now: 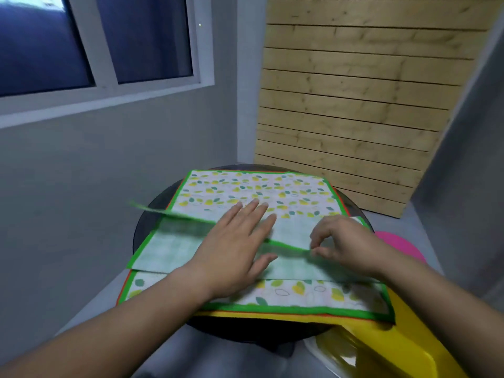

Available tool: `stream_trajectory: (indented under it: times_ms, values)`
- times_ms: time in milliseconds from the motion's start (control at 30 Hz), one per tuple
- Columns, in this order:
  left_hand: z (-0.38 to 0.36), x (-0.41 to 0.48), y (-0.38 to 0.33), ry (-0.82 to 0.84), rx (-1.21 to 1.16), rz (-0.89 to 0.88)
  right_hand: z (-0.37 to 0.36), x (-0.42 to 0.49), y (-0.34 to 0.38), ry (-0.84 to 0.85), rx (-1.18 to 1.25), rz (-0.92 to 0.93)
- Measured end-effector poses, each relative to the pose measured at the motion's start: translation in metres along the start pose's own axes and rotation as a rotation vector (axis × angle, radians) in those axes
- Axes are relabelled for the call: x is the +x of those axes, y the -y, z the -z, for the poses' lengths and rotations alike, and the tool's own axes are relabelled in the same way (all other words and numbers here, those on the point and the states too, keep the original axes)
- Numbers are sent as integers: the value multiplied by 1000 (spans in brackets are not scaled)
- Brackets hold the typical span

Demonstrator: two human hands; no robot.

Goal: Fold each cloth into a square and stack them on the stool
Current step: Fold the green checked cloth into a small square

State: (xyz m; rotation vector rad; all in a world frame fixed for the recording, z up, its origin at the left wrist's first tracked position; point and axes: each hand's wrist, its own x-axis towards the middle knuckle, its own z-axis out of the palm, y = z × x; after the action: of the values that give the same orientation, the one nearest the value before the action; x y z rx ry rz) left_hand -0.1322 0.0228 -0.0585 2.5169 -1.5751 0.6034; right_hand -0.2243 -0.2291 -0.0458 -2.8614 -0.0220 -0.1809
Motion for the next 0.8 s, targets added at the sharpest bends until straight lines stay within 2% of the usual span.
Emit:
stream_trajectory:
  times_ms: [133,267,533,800]
  values:
    - [-22,-14,2,362,15,88,-14,-19,-9,93,99,-44]
    - [-38,-25,7,542,-28,134,-21,-28,-16,144,127,-89]
    - [-45,-29,12,547,-177,170,-24,-28,-13,154,150,-76]
    - [-45,-29,19,543,-149,138,-34,-34,-7,185,194,-75]
